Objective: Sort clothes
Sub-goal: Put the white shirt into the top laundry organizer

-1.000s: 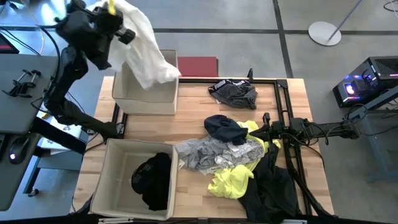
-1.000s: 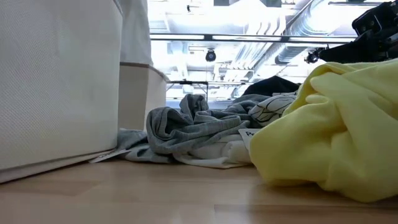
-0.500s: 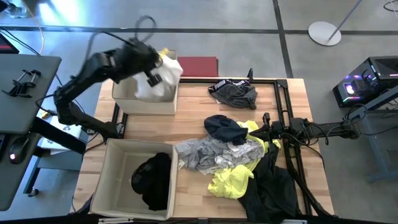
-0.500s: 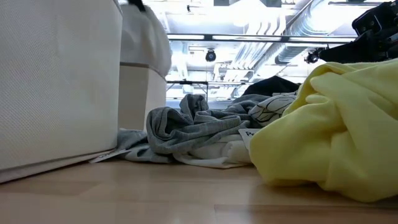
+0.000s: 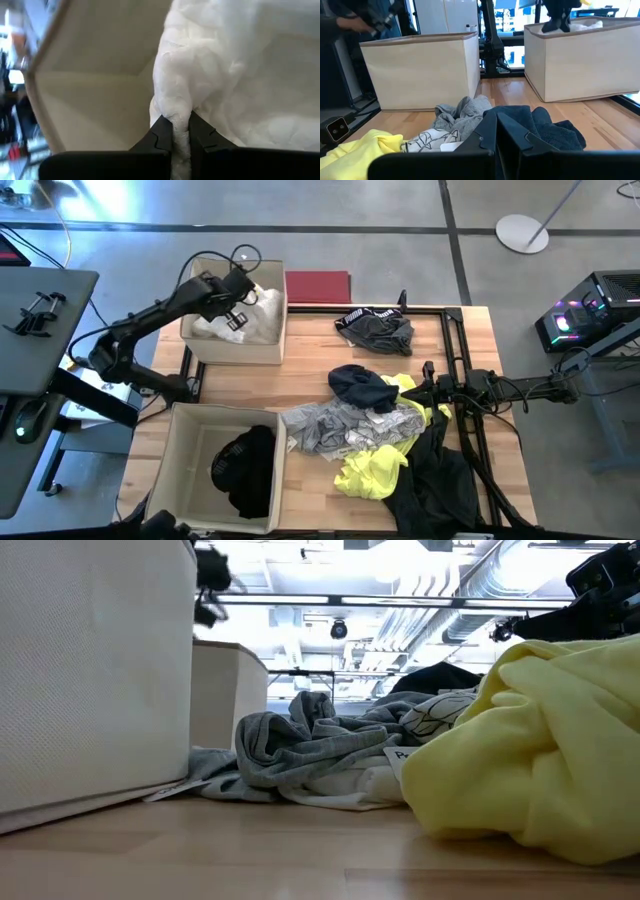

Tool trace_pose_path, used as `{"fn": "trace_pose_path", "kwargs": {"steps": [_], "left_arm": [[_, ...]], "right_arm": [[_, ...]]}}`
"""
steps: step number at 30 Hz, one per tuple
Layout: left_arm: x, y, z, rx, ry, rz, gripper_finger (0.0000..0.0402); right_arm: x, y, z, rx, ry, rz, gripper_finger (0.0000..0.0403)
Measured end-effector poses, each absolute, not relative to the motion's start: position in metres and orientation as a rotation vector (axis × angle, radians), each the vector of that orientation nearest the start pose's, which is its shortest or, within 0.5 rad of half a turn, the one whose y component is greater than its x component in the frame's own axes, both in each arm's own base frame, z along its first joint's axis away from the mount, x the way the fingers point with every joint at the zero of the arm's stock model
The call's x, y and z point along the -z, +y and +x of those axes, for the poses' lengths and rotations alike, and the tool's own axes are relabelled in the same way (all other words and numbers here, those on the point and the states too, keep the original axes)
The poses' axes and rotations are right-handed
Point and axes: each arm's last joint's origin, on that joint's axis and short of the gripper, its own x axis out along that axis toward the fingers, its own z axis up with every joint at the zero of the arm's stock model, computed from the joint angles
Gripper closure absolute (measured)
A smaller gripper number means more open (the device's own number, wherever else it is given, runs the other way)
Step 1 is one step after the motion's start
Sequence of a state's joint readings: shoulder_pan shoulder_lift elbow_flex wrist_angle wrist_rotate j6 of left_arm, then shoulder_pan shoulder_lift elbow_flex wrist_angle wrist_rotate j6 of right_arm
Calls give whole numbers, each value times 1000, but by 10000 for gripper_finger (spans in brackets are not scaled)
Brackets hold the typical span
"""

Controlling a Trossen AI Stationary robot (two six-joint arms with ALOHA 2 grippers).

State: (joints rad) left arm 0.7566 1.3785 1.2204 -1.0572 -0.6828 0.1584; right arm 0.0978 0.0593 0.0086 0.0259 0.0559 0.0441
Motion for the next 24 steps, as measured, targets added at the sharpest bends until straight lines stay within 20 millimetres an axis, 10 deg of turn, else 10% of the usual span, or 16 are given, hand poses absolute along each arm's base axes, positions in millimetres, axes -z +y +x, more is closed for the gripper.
{"fn": "trace_pose_path", "kwargs": {"steps": [14,24], "left_arm": [[-273,206,169,-1028,1184,-227,393],[-273,207,171,-982,1174,-224,247]], "right_arm": [[-164,8,100,-42,26,42,402],[-164,8,101,-42,26,42,402]]}}
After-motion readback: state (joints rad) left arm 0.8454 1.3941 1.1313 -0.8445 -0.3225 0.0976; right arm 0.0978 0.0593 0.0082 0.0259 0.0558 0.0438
